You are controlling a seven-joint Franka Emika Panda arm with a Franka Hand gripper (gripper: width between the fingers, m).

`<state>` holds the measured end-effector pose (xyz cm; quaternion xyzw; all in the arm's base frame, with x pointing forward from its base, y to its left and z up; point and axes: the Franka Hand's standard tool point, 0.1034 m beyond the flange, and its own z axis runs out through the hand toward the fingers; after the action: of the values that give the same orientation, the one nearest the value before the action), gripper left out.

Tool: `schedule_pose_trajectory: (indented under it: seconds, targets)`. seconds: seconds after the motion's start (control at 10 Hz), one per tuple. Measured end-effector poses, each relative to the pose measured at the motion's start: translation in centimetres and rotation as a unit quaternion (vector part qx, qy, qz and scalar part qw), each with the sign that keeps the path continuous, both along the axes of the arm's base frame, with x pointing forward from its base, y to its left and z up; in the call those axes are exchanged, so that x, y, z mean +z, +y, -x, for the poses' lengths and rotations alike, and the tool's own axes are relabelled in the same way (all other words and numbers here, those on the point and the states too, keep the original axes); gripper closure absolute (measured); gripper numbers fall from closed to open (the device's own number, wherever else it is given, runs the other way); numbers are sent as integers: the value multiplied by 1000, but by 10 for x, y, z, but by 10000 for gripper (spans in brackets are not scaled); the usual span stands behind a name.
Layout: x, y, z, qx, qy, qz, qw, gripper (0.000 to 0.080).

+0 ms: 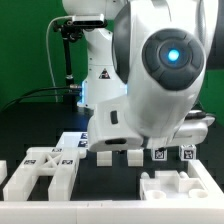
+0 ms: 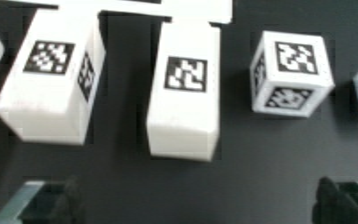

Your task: Assemble chair

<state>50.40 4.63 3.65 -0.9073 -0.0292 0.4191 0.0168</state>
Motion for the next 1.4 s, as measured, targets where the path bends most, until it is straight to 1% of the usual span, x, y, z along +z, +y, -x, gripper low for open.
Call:
schedule_pose_trajectory:
  seconds: [0.1,0.2,0.5,0.6,0.8,0.9,1.1,1.4]
  targets:
    - [0,-2,13,0,25,3,1000,151]
    - [-2,-2,17,-1,33,6,999,151]
    - [-3,-2,16,0,32,4,999,151]
    - [-4,-1,17,-2,33,7,999,151]
    - [-12,7,25,-12,43,30,999,151]
    - [-16,7,29,-14,45,33,998,151]
    - [-25,6,38,-14,49,33,998,151]
    - [-25,6,37,-14,48,33,998,173]
